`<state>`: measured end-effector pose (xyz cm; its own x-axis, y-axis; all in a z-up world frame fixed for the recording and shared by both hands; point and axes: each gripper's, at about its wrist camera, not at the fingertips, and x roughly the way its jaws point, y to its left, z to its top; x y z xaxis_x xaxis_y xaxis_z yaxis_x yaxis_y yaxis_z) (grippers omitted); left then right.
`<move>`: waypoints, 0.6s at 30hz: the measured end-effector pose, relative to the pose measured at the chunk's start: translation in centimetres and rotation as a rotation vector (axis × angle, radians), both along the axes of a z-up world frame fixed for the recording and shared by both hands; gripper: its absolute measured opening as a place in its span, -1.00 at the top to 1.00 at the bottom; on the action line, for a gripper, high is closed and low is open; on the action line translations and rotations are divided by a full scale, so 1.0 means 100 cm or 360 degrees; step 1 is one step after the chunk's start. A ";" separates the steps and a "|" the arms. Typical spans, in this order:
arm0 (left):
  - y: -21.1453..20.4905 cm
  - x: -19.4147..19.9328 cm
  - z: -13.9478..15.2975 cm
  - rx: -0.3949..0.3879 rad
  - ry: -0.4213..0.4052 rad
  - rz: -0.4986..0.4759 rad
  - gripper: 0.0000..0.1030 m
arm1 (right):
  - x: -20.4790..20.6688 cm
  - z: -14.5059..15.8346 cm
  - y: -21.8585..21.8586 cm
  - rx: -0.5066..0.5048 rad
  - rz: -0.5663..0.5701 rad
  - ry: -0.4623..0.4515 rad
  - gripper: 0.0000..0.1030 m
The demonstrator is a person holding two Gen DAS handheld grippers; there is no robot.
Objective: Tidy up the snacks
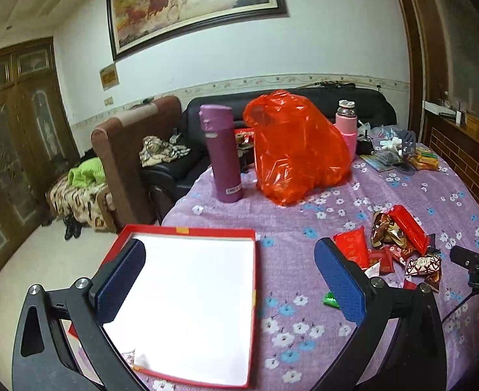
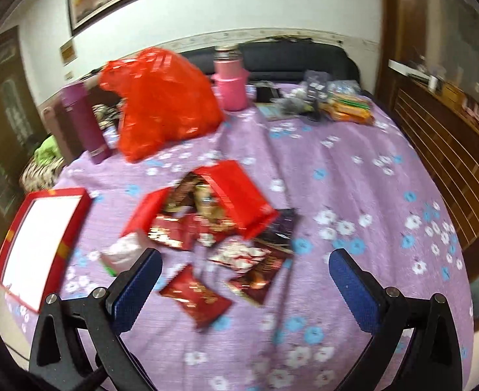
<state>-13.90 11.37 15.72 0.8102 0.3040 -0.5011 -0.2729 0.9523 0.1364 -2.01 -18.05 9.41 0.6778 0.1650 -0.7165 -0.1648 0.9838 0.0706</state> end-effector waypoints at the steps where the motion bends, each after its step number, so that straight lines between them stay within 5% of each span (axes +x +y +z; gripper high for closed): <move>1: 0.003 -0.001 -0.001 -0.0011 0.0003 0.0007 -1.00 | -0.001 0.003 0.007 0.0002 0.0021 -0.0006 -1.00; 18: 0.012 -0.005 0.000 -0.0033 -0.0013 0.0029 -1.00 | -0.012 0.010 0.047 -0.0075 0.0151 -0.0062 -0.99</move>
